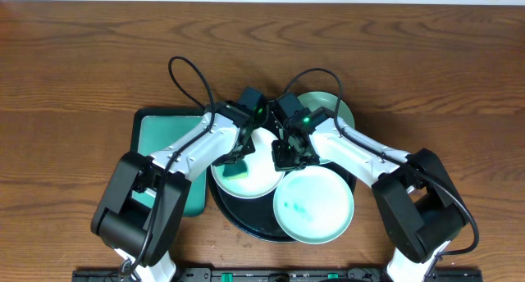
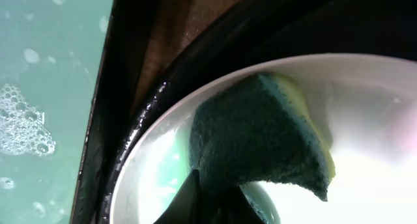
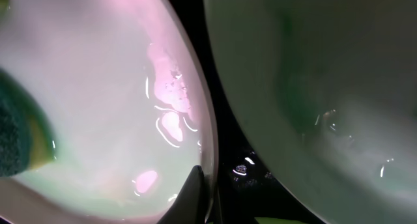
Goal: Clean dirty plates on tray and stack at the side
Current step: 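Scrub the white plate with the sponge while right gripper holds it, then return the sponge to the water tray with the left gripper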
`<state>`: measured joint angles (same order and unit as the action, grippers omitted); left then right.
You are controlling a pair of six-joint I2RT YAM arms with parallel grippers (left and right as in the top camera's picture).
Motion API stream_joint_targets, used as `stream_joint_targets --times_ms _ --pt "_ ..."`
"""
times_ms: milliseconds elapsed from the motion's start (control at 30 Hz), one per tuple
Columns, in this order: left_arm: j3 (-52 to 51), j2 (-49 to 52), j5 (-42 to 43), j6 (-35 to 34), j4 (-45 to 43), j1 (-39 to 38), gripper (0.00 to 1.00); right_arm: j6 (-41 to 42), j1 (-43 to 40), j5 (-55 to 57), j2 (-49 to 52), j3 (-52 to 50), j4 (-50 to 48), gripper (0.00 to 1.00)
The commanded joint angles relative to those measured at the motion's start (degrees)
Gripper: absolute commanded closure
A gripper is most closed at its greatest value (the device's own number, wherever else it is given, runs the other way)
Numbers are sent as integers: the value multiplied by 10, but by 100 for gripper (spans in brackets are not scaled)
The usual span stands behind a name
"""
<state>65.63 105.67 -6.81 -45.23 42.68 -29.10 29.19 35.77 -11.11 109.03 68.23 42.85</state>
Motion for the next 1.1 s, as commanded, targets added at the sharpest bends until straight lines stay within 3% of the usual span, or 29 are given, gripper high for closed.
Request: stream_joint_targets --times_ms 0,133,200,567,733,833,933,1067 --pt "-2 28 -8 -2 -61 27 93 -5 -1 31 7 -9 17 99" --pt "-2 28 224 61 -157 26 93 -5 -1 31 7 -9 17 99" --pt "-2 28 295 71 -184 23 93 -5 -1 31 7 -9 17 99" --pt "-5 28 413 71 -144 16 93 -5 -1 31 7 -9 17 99" --pt "-10 29 421 73 -143 0 93 -5 -1 31 7 -9 18 99" --pt "-10 29 414 116 -145 -4 93 -5 -1 31 7 -9 18 99" --pt "-10 21 384 165 -142 -3 93 -5 -1 31 7 -9 18 99" --pt "-10 -26 289 171 -103 -2 93 -5 -1 31 7 -9 20 99"
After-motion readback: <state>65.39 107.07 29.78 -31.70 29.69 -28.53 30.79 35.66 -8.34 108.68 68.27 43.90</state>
